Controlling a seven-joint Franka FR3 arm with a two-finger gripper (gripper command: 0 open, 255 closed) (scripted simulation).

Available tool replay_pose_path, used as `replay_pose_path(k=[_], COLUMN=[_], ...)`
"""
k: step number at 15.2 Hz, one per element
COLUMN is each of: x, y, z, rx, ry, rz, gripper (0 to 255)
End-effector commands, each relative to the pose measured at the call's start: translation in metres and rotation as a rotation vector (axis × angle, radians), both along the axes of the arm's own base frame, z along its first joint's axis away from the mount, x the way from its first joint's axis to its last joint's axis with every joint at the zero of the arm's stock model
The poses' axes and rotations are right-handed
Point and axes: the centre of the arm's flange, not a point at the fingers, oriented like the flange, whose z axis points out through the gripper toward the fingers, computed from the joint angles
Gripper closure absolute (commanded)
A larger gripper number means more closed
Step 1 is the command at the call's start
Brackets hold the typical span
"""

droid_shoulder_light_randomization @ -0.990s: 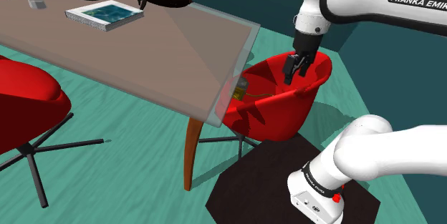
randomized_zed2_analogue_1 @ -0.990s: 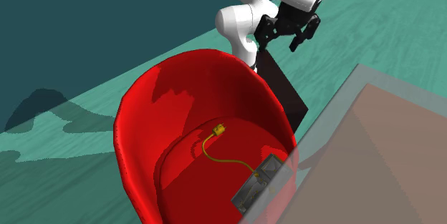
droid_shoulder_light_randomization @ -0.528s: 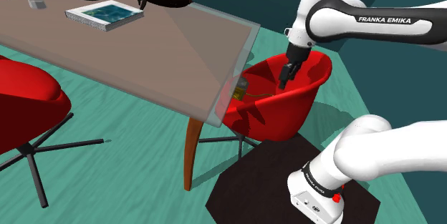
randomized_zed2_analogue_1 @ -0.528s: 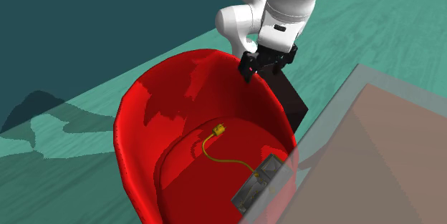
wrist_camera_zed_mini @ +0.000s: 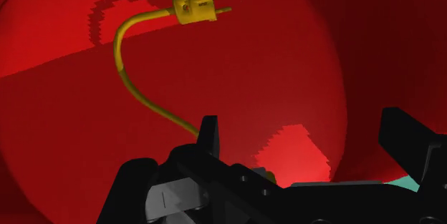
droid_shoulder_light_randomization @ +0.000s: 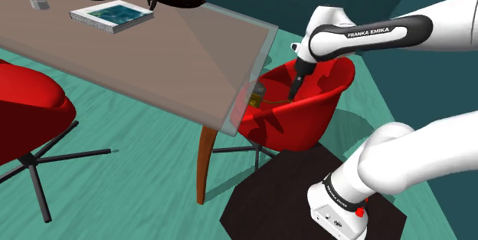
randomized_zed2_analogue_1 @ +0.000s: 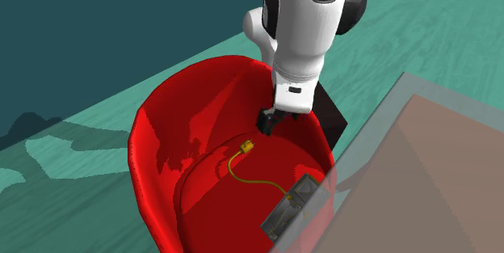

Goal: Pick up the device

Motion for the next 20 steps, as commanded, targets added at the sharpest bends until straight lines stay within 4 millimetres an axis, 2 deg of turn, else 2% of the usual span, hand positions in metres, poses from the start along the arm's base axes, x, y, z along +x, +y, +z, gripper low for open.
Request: replay_pose_path(k=[1,10,17,19,20], x=[0.016,0.085,0.085,0.085,0.085], y=[-0.012,-0.045,-0.045,-0.045,-0.045], z=[-0.019,-0.102,-0.139,-0.142,-0.142], rx=[0.012,0.077,0.077,0.077,0.077], ry=[-0.012,-0.075,-0.075,-0.075,-0.075], rz=[0.059,0.303,0.303,0.303,0.303], gripper=[0,0,0,0,255])
